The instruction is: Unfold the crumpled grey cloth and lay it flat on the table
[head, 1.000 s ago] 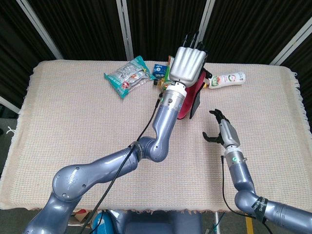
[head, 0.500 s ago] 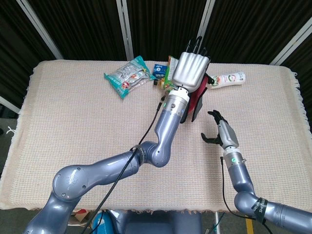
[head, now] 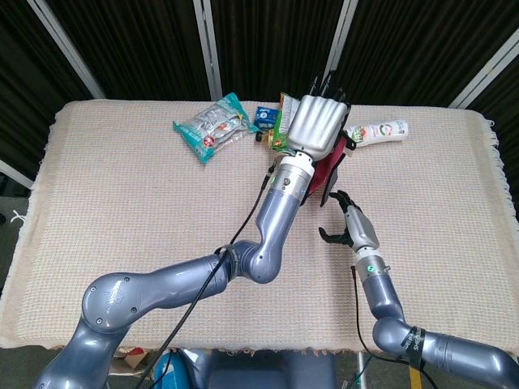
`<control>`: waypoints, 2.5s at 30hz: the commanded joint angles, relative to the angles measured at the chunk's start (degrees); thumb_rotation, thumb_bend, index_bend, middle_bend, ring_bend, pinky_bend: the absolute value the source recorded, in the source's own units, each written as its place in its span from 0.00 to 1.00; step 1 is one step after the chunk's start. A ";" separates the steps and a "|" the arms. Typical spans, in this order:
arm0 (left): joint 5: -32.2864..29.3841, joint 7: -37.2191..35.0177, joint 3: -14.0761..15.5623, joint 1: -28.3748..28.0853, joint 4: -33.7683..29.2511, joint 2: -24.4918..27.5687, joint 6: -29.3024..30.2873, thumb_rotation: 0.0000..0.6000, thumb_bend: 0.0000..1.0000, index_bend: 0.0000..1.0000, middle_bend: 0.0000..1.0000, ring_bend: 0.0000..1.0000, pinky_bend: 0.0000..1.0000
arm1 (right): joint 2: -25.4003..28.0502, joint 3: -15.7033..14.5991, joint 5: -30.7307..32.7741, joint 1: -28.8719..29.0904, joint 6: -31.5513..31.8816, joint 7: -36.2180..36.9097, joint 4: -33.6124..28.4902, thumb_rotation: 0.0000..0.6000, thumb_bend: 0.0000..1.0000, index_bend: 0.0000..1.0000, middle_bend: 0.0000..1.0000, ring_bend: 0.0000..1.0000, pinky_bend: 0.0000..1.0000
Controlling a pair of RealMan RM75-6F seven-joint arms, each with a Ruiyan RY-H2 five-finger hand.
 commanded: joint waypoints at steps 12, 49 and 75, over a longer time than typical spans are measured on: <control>-0.52 -1.42 0.13 0.18 -2.62 0.85 0.54 1.00 0.55 0.56 0.25 0.03 0.02 | -6.58 2.19 4.44 4.72 2.98 -3.74 6.81 1.00 0.35 0.15 0.03 0.00 0.01; -0.83 -4.29 1.78 1.84 -7.80 2.59 1.24 1.00 0.55 0.55 0.25 0.03 0.02 | -12.59 9.38 6.79 8.15 6.53 -3.22 17.54 1.00 0.42 0.61 0.26 0.07 0.08; 1.98 -13.54 4.07 10.02 -15.51 8.91 -1.66 1.00 0.56 0.55 0.25 0.03 0.02 | -5.99 10.67 0.10 1.30 9.51 0.94 11.05 1.00 0.58 0.66 0.30 0.09 0.08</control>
